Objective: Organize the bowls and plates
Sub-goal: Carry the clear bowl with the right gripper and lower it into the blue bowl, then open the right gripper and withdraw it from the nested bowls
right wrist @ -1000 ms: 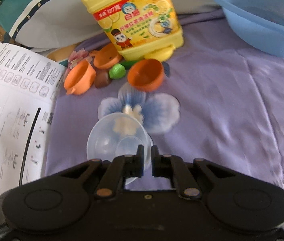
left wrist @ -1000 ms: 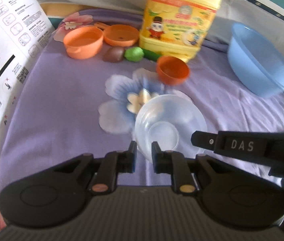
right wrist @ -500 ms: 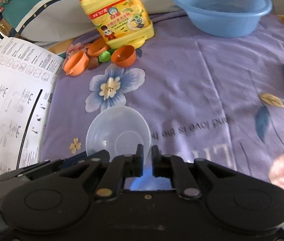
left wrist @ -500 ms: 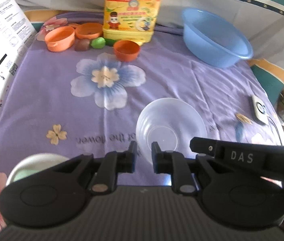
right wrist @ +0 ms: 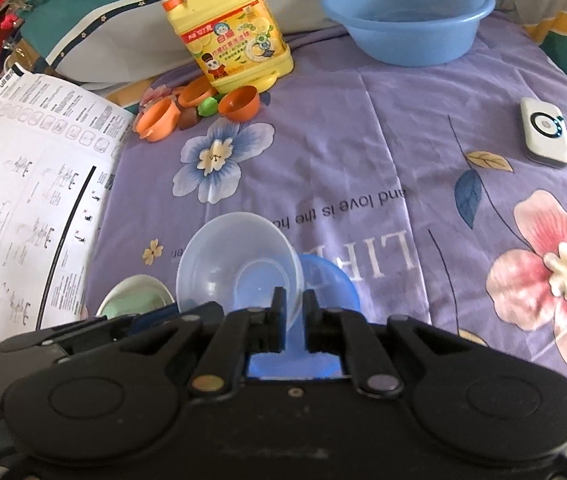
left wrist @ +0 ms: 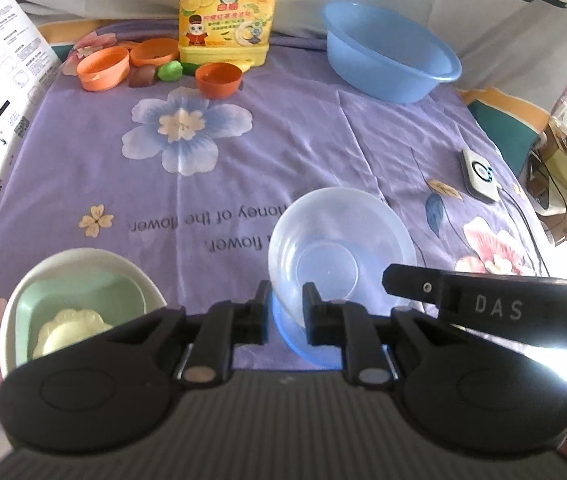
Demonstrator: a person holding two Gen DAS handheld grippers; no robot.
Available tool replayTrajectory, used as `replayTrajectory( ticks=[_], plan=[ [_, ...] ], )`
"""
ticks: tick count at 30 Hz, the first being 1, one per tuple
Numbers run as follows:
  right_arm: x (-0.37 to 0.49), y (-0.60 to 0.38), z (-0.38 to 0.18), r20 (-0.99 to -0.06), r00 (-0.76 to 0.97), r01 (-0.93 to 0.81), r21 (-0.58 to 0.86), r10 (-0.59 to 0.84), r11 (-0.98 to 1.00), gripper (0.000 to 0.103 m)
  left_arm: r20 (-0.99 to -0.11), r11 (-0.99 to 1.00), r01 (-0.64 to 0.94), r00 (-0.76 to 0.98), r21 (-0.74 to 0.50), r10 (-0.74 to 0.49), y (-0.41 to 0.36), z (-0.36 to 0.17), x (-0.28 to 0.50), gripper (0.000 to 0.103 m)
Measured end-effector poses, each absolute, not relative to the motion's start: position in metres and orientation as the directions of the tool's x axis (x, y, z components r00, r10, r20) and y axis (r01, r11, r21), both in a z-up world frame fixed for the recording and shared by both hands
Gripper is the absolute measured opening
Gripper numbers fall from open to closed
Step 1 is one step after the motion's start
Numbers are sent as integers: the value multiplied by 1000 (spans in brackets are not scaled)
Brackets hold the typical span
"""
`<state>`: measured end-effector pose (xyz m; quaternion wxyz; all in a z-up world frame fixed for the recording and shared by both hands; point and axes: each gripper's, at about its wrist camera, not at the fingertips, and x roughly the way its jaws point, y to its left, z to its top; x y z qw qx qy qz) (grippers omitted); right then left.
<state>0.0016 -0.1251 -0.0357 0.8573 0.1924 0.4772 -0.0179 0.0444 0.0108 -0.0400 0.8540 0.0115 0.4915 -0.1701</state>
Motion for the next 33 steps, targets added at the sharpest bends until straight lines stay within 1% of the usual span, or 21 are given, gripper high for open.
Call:
replayTrajectory(
  ticks=[7, 13, 28, 33],
  plan=[
    [-13, -128, -36, -825, 547, 212, 298, 139, 931, 8, -853, 937, 314, 435, -156, -288, 4, -45, 32, 15],
    [-19, -133, -44, -834, 532, 224, 304, 146, 926, 8, -865, 936, 323, 420, -139, -273, -3, -51, 27, 16],
    [-13, -134, -59, -849, 505, 229, 306, 156, 924, 10, -886, 943, 307, 391, -129, -249, -10, -63, 34, 18],
    [-10, -132, -60, -847, 512, 217, 288, 143, 933, 11, -884, 944, 309, 403, -114, -239, -13, -63, 34, 22]
  ],
)
